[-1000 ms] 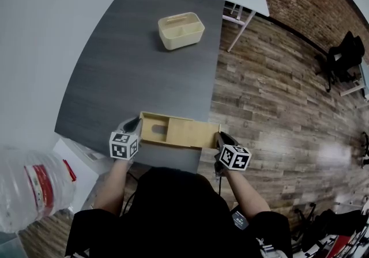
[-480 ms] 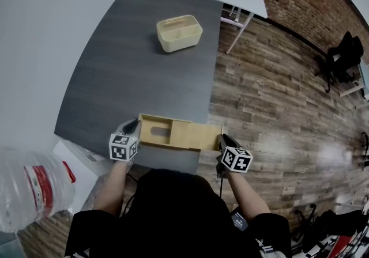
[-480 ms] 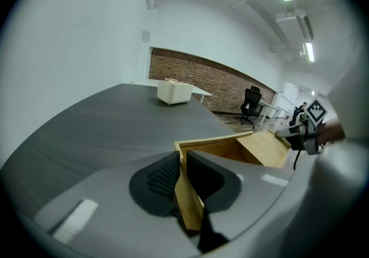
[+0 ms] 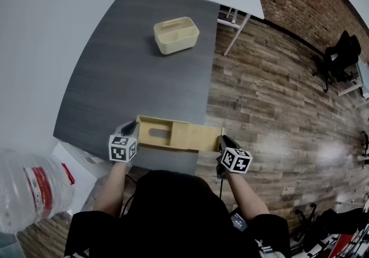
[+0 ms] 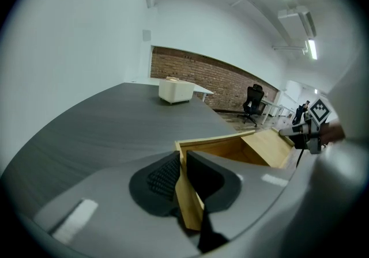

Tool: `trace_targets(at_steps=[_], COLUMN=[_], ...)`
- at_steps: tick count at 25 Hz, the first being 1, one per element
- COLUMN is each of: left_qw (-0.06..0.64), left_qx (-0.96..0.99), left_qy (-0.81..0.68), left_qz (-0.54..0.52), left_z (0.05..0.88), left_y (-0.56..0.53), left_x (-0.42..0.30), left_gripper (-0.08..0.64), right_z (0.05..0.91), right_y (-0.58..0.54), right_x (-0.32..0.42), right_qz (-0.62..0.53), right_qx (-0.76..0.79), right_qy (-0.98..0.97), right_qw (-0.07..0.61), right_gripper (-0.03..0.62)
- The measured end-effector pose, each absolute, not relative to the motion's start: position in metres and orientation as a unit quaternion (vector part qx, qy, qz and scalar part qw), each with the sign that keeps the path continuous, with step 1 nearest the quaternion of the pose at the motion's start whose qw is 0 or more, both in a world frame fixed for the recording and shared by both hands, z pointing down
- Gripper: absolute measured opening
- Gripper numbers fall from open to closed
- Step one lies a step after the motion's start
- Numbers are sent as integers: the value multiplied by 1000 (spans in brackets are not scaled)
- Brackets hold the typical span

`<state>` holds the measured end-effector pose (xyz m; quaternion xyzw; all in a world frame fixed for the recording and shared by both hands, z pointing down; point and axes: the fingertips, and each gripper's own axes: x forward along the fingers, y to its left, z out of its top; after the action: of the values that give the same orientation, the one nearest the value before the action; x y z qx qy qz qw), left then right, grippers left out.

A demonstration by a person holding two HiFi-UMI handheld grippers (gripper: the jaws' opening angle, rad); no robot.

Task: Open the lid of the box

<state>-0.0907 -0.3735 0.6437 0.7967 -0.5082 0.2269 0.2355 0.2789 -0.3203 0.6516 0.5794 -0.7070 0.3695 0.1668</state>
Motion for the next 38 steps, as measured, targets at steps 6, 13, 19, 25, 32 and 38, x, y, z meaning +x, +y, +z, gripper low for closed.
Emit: trace_targets(at_steps=[6,13,19,25,32,38], left_qw=[237,236,235,231,233,236], left_qx=[797,798,798,798,795,795], left_qy=[-508,-506,-507,-507,-511,-512], left_qz=[226,227,227,231,228,225], left_z=[644,644,644,645,646,646], left_y=[-374,-374,-374,-374,-374,-374], left_x=[-91,-91,-92,-92,-92,-93], left_gripper=[35,35,35,35,35,35], right_z=[653,653,653,654,655,656], right_y=[-320,-318,-318,-316,-314,-312], right_x=[292,299,309,315,321,332], right_qz=[371,359,359,356,351,354], right_qx=[594,603,614,619,630,639], right_qy=[-695,-691,-682,-679,-672,-662], right_qw=[163,172,168,170,171,166], right_gripper=[46,44,41,41,40,37])
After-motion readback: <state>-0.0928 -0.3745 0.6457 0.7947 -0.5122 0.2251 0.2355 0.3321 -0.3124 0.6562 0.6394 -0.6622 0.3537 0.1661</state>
